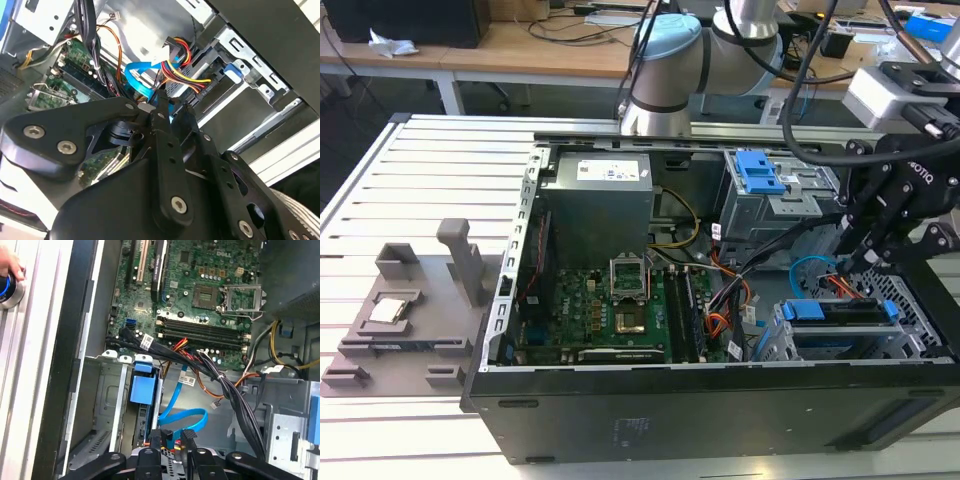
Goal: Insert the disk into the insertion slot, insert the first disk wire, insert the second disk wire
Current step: 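Insert the second disk wire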
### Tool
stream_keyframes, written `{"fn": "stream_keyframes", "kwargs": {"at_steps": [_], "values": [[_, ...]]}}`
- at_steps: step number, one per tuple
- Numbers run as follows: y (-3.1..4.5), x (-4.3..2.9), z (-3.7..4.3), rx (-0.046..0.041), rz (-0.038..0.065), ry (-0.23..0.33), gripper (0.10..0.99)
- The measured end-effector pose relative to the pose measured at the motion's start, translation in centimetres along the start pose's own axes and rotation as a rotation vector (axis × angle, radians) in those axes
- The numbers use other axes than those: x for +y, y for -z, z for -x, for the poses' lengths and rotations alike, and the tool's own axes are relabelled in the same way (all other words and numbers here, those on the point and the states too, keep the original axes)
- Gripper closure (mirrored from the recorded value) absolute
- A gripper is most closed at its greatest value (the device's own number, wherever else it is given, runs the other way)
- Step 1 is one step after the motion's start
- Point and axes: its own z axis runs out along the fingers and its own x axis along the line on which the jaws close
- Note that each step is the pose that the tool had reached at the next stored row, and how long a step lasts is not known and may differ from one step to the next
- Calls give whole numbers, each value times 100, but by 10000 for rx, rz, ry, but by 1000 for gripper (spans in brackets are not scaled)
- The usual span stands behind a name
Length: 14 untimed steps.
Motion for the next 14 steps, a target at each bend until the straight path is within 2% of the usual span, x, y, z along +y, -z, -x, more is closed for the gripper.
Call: {"fn": "stream_keyframes", "kwargs": {"at_steps": [4,5,7,8,12,13,14], "values": [[-27,36,6,71,10,384,784],[-40,47,9,123,19,481,784],[-54,57,21,292,48,648,784],[-57,60,30,341,57,680,784],[-58,61,31,358,60,685,800],[-57,61,31,360,60,685,922],[-58,61,31,360,60,685,922]]}}
